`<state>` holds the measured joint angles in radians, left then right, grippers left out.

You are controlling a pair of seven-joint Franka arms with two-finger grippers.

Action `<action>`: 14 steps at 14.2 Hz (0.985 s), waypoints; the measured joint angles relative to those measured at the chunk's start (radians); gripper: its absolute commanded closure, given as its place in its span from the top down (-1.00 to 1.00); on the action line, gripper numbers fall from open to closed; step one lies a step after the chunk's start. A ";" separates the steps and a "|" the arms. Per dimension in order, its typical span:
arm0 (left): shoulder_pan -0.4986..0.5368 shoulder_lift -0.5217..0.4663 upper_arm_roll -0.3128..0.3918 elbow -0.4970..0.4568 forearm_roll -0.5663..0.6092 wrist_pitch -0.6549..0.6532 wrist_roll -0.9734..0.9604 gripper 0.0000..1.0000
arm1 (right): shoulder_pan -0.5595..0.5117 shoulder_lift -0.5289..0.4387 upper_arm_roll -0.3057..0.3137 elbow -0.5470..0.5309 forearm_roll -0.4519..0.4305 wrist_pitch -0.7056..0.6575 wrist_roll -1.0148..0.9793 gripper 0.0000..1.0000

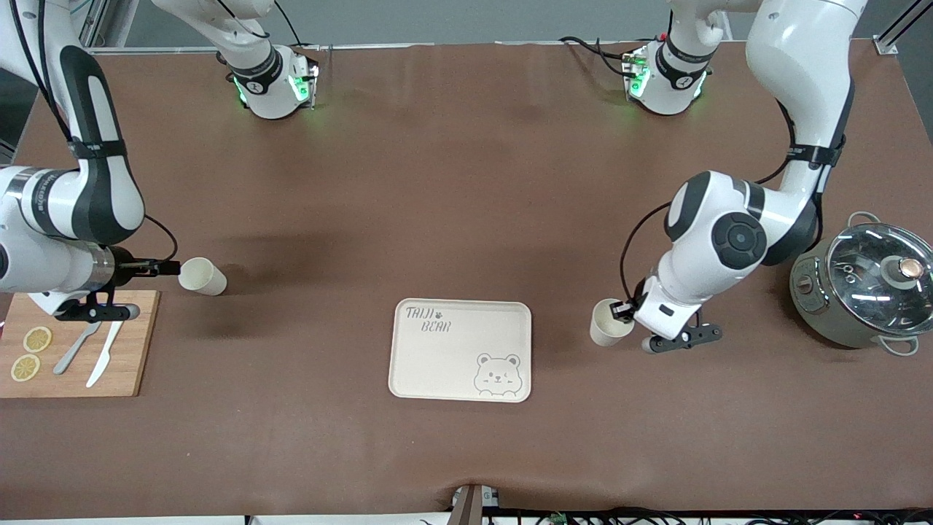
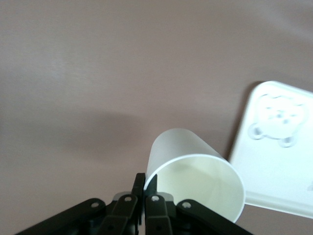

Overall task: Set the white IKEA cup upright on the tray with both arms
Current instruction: 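Carry the cup to the tray with the left gripper while the right gripper reaches, then set the cup on the tray with the left gripper while the right gripper grasps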

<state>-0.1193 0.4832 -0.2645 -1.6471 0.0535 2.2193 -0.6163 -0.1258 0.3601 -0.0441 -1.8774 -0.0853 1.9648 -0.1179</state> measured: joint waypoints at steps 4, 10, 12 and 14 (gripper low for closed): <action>-0.112 0.026 -0.003 0.085 0.000 -0.008 -0.161 -1.00 | -0.003 -0.007 0.006 -0.189 0.000 0.225 -0.005 0.20; -0.235 0.197 0.003 0.211 0.000 -0.008 -0.358 -1.00 | -0.005 -0.016 0.007 -0.209 0.000 0.257 -0.005 -0.96; -0.245 0.222 0.004 0.224 0.000 -0.008 -0.369 -1.00 | -0.006 -0.017 0.007 -0.209 0.000 0.272 -0.005 -1.00; -0.250 0.243 0.007 0.231 0.000 -0.007 -0.383 -1.00 | -0.009 -0.025 0.007 -0.209 0.001 0.279 -0.005 -1.00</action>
<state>-0.3692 0.7260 -0.2571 -1.4157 0.0535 2.2122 -0.9996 -0.1349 0.3354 -0.0369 -2.0862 -0.0844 2.2441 -0.1228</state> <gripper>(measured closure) 0.965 0.978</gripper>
